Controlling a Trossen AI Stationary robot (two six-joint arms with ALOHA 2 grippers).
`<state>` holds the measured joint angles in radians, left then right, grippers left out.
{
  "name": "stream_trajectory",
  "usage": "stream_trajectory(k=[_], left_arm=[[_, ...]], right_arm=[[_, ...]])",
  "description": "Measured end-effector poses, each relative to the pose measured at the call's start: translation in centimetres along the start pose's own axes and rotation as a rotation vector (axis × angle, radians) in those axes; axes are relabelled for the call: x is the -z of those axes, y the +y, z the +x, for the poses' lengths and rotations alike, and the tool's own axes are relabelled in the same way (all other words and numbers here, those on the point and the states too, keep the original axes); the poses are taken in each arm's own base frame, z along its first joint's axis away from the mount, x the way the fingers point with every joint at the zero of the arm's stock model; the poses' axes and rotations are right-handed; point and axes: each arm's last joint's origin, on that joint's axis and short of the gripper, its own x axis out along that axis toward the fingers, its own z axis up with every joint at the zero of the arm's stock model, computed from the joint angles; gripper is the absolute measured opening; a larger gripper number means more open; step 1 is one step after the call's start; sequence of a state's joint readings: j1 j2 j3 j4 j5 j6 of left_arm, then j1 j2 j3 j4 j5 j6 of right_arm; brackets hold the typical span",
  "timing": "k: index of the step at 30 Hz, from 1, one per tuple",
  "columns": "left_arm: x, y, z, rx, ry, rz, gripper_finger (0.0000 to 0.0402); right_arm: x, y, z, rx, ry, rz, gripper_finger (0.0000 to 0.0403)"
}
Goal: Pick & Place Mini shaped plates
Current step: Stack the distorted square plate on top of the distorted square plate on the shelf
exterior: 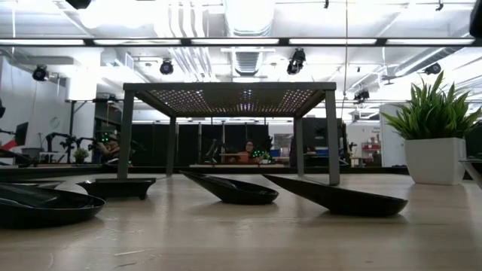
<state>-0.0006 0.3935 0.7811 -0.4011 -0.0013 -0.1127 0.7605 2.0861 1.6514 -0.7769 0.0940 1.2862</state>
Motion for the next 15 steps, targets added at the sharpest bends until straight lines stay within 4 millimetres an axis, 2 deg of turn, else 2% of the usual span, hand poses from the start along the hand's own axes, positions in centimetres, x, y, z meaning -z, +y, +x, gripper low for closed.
stream_trajectory(k=[6, 15], left_arm=[[-0.01, 0.0, -0.01, 0.0, 0.0, 0.0, 0.0], [0.0, 0.0, 0.0, 0.0, 0.0, 0.0, 0.0]], right_arm=[[0.26, 0.28, 0.52, -0.056, -0.016, 0.023, 0.0082], [0.73, 0.03, 0.81, -0.043, 0.006, 0.014, 0.0073]])
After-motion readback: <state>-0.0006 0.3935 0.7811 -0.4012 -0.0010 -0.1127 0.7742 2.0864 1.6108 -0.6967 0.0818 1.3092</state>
